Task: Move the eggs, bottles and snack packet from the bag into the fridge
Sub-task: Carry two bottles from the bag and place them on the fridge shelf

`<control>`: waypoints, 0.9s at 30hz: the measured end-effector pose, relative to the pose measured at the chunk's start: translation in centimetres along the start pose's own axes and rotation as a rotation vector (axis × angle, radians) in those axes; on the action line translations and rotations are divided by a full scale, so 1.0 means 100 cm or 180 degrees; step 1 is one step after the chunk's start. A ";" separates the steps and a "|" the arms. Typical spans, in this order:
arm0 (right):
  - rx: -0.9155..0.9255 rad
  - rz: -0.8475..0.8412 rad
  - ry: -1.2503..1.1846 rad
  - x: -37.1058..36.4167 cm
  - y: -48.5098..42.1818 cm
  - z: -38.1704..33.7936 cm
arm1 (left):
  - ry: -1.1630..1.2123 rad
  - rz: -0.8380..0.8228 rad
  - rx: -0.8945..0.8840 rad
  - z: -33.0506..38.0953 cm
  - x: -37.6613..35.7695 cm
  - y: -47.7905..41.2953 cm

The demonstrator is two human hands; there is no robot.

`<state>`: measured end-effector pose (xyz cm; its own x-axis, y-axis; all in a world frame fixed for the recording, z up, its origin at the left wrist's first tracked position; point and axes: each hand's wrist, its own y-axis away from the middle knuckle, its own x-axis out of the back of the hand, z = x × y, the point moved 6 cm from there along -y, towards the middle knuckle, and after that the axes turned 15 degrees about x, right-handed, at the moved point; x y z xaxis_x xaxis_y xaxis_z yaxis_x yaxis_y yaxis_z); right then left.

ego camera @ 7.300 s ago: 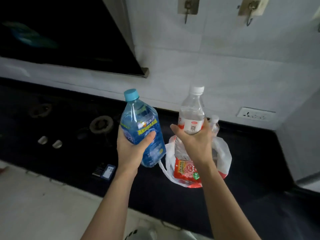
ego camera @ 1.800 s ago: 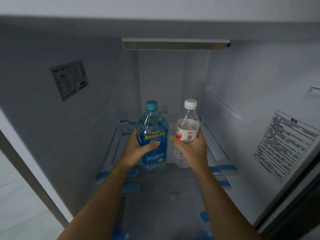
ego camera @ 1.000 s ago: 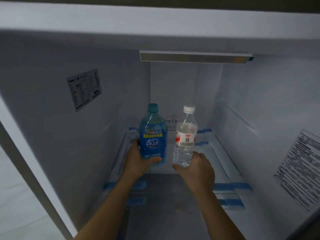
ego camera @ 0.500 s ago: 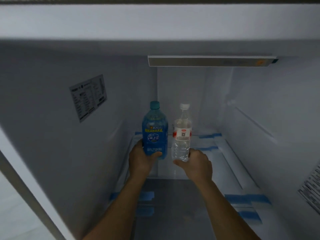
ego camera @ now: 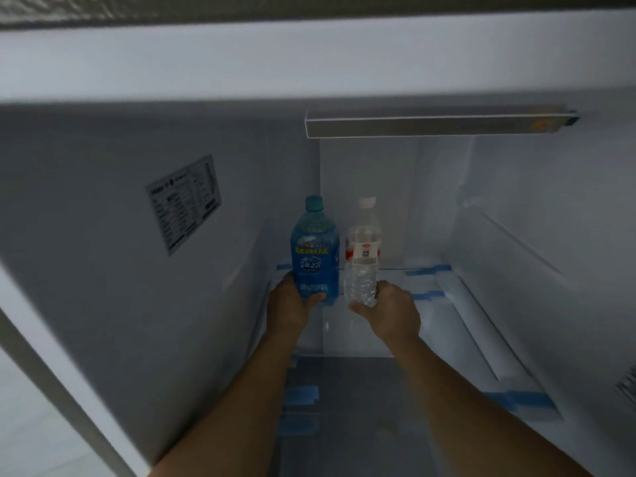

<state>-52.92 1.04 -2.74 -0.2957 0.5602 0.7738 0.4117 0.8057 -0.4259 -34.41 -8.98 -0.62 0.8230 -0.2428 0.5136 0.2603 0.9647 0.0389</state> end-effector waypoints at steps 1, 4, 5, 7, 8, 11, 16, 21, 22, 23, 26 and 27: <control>0.0069 -0.0073 0.0105 0.001 0.002 -0.001 | -0.0111 -0.0027 -0.0034 0.000 0.001 0.002; 0.0363 -0.0220 0.0518 0.012 0.013 -0.006 | -0.0398 0.0049 -0.0159 -0.009 0.003 0.009; 0.0483 -0.0198 0.0658 0.017 0.018 -0.009 | -0.0546 0.0116 -0.0257 -0.009 0.004 0.017; 0.0686 -0.0100 0.0867 0.030 0.031 -0.014 | -0.0896 0.0271 -0.0508 -0.005 0.007 0.042; 0.0763 -0.0076 0.0950 0.035 0.037 -0.017 | -0.1061 0.0332 -0.0639 -0.004 0.007 0.053; 0.0947 0.0042 0.1065 0.050 0.060 -0.028 | -0.1528 0.0462 -0.1009 -0.002 0.007 0.086; 0.1304 0.0168 0.0982 0.068 0.116 -0.057 | -0.1814 0.0581 -0.1537 -0.006 0.012 0.136; 0.1403 0.0134 0.0736 0.066 0.181 -0.071 | -0.2044 0.0480 -0.1630 -0.021 0.023 0.185; 0.1391 0.0105 0.0717 0.065 0.193 -0.072 | -0.2052 0.0458 -0.1637 -0.025 0.023 0.196; 0.1382 0.0082 0.0689 0.064 0.204 -0.073 | -0.2050 0.0437 -0.1646 -0.029 0.024 0.206; 0.1346 -0.0041 0.0567 0.056 0.238 -0.075 | -0.1970 0.0368 -0.1702 -0.039 0.028 0.235; 0.1311 -0.0102 0.0539 0.053 0.249 -0.074 | -0.1939 0.0354 -0.1723 -0.043 0.029 0.243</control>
<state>-37.87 22.63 -5.72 -0.1432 0.5217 0.8410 0.0169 0.8509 -0.5250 -23.51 13.36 -1.90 0.4804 0.0994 0.8714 0.5290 0.7596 -0.3783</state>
